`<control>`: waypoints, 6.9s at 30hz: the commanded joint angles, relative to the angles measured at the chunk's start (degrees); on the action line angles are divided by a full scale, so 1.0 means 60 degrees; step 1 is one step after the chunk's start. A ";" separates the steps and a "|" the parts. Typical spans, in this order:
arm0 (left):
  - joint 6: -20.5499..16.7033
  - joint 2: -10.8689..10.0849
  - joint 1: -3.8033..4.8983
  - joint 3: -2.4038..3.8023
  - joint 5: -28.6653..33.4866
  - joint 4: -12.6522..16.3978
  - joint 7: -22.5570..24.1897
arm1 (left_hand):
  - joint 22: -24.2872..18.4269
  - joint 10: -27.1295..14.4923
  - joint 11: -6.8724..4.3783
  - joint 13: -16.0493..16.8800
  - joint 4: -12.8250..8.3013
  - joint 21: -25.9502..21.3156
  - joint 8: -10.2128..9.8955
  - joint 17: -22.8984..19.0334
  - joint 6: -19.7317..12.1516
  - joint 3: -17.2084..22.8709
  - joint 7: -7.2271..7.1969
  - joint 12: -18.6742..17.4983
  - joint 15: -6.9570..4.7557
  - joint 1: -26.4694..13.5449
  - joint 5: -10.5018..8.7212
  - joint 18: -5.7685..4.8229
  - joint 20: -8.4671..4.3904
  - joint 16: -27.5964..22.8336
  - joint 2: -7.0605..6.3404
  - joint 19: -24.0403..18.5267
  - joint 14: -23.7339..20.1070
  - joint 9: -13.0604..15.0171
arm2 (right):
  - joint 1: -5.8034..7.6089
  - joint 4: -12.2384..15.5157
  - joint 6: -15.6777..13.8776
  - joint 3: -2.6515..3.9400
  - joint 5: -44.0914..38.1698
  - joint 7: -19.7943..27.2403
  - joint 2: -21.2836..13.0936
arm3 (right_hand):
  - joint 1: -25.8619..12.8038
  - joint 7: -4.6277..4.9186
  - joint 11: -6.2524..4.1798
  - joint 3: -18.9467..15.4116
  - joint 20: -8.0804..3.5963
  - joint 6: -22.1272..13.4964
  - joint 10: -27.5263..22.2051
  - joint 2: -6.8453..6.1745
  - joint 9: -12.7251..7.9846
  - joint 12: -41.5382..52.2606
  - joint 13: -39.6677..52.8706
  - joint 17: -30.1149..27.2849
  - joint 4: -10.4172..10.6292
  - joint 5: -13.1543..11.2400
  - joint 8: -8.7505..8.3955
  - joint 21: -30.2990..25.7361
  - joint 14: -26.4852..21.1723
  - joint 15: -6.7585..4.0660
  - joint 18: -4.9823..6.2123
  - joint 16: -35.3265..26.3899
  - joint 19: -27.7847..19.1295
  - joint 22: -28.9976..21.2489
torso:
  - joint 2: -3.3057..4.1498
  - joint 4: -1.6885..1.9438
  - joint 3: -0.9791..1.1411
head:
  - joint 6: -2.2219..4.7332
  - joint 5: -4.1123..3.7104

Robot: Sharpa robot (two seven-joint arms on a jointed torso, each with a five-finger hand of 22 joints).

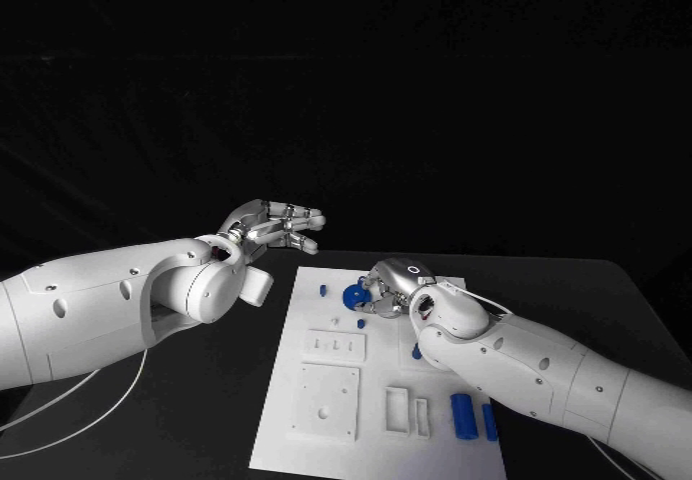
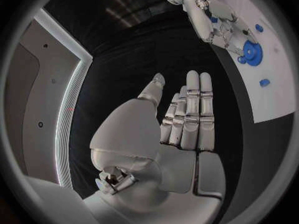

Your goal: Assemble the parts on the task board

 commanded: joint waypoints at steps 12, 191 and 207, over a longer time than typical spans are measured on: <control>0.0093 -0.0107 0.0011 0.0010 -0.0023 -0.0018 0.0060 | -0.0010 -0.0067 0.0007 0.0014 -0.0064 0.0036 0.0013 -0.0012 -0.0035 0.0004 -0.0014 -0.0021 0.0017 0.0024 0.0047 0.0034 -0.0028 0.0031 -0.0040 -0.0066 -0.0058 -0.0005 | -0.0204 0.1131 -0.1196 0.0365 0.0500 0.0051 -0.1187 | 0.0209 -0.0011 0.0006 0.0244 0.0057 0.0049 -0.0007 -0.0076 -0.0004 -0.0017 -0.0051 -0.0079 -0.0173 0.0058 -0.0033 -0.0108 -0.0033 0.0026 0.0033 -0.0049 0.0415 0.1096 | -0.0020 -0.0078 0.0022 | 0.0096 0.0007; 0.2748 0.2682 0.0134 -0.0170 -0.3761 -0.2231 -0.6411 | 0.5103 0.3870 -0.1643 0.1829 0.2621 0.2347 0.0065 0.3538 0.2504 0.0416 -0.1220 0.2828 -0.1480 -0.2198 -0.0203 -0.0347 -0.1535 0.6204 -0.1300 0.1145 0.1107 0.3980 | 0.0351 0.2093 0.1153 0.0584 0.2193 -0.0496 -0.0891 | 0.0335 -0.0197 -0.0125 0.3167 -0.0067 0.1215 0.0017 0.0843 0.0044 0.0006 0.0133 0.0343 -0.2610 -0.1039 -0.0025 0.0048 -0.0014 -0.0087 -0.0115 -0.0152 0.0247 0.1112 | -0.0728 -0.0520 0.0062 | -0.0159 0.0224; 0.2809 0.2747 0.0134 -0.0169 -0.3978 -0.2285 -0.6381 | 0.5833 0.3870 -0.1645 0.1838 0.1942 0.1794 0.0064 0.3539 0.2514 0.0157 -0.1210 0.2850 -0.1481 -0.2122 -0.0046 -0.0364 -0.1534 0.6254 -0.0725 0.1312 0.1096 0.3887 | 0.0356 0.2173 0.1159 0.0569 0.2178 -0.0484 -0.0815 | 0.0327 -0.0198 -0.0134 0.3181 -0.0069 0.1229 0.0024 0.0832 0.0044 0.0010 0.0140 0.0347 -0.2645 -0.0996 -0.0026 0.0051 -0.0012 -0.0088 -0.0113 -0.0157 0.0256 0.1114 | -0.0721 -0.0517 0.0079 | -0.0157 0.0242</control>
